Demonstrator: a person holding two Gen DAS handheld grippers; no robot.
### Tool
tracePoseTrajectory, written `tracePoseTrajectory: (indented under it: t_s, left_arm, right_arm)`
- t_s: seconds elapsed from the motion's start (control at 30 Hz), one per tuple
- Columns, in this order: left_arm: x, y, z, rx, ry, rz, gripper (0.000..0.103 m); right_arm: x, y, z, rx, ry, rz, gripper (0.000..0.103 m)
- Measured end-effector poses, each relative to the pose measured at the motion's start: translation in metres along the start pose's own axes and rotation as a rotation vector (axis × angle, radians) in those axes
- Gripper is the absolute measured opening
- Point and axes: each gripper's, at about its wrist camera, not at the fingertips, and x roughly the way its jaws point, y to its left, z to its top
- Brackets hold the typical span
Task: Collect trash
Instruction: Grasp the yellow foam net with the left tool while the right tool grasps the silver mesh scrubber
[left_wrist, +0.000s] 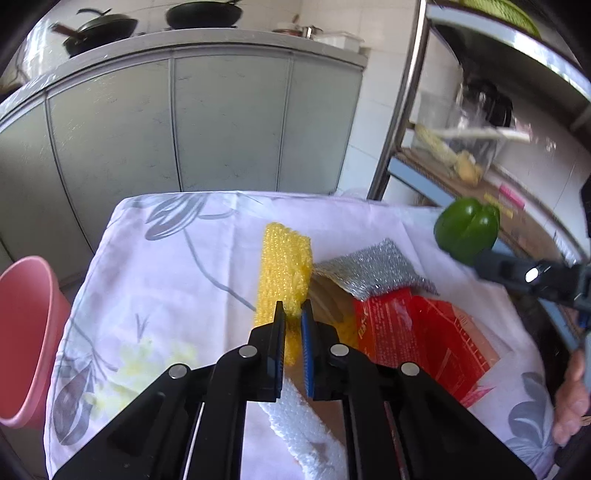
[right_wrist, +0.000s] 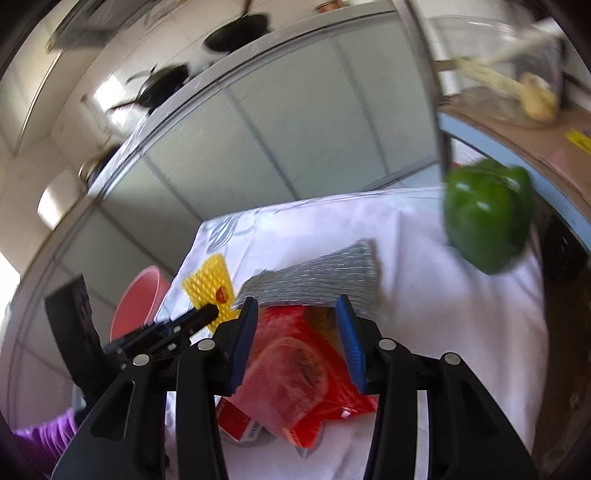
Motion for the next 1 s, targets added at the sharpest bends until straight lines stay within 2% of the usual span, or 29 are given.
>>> tracePoseTrajectory:
  t_s: [0.13,0.3,0.47,0.6,0.63,0.67,0.77,0.87,1.0]
  left_arm:
    - [-0.012,0.016,0.001,-0.045,-0.007,-0.02,0.007]
    - [-0.022,0.034,-0.003,-0.103,0.013,-0.048,0.007]
    - [-0.026,0.047,-0.007,-0.133,0.021,-0.058,0.007]
    - [-0.031,0.054,-0.009,-0.144,0.011,-0.063,0.007]
    - [-0.032,0.057,-0.01,-0.148,0.007,-0.065,0.007]
    - [-0.033,0.058,-0.01,-0.15,0.004,-0.066,0.007]
    - [-0.036,0.061,-0.011,-0.156,-0.004,-0.069,0.007]
    - [-0.04,0.064,-0.012,-0.16,-0.016,-0.069,0.007]
    - [-0.052,0.069,-0.011,-0.167,-0.047,-0.066,0.007]
  right_arm:
    - [0.018,0.034,0.005,-0.19,0.058,-0.033,0.052]
    - [0.05,0.067,0.013,-0.393,0.169,-0.104,0.054]
    - [0.08,0.078,0.008,-0.502,0.267,-0.182,0.054]
    - [0.088,0.076,0.004,-0.543,0.261,-0.243,0.053]
    - [0.088,0.074,0.004,-0.526,0.253,-0.237,0.049]
    - [0.086,0.073,0.005,-0.512,0.244,-0.233,0.037]
    - [0.081,0.067,0.009,-0.465,0.213,-0.239,0.016]
    - [0.072,0.061,0.013,-0.424,0.173,-0.235,0.01]
    - [0.054,0.061,0.02,-0.387,0.102,-0.243,0.008]
